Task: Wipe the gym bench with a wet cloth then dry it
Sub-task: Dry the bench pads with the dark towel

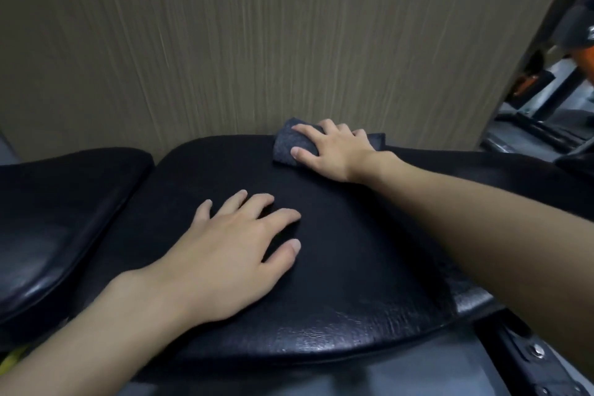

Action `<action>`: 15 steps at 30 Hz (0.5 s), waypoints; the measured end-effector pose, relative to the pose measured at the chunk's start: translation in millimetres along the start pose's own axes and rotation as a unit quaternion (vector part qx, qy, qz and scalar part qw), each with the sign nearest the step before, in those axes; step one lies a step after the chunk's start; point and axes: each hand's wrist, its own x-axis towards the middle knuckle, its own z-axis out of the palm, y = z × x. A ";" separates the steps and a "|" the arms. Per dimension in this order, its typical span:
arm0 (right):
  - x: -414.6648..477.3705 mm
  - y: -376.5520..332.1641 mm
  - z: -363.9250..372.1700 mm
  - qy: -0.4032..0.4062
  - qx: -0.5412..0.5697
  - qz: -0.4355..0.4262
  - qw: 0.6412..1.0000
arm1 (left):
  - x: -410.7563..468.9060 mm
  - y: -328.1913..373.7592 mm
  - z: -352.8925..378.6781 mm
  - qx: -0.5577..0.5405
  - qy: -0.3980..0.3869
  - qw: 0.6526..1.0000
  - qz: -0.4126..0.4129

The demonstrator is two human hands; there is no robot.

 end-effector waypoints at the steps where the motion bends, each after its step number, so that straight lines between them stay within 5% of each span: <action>1: 5.9 2.7 0.3 -0.003 0.002 0.001 1.000 | 0.3 6.5 3.3 0.000 0.000 1.000 -0.011; 8: 0.3 3.8 -2.3 -0.018 -0.002 -0.021 1.000 | 1.0 17.9 9.2 -0.010 -0.010 0.997 -0.069; 15: -101.1 0.8 -12.6 0.003 0.010 -0.112 0.994 | 1.9 24.9 3.3 -0.064 0.024 0.992 -0.101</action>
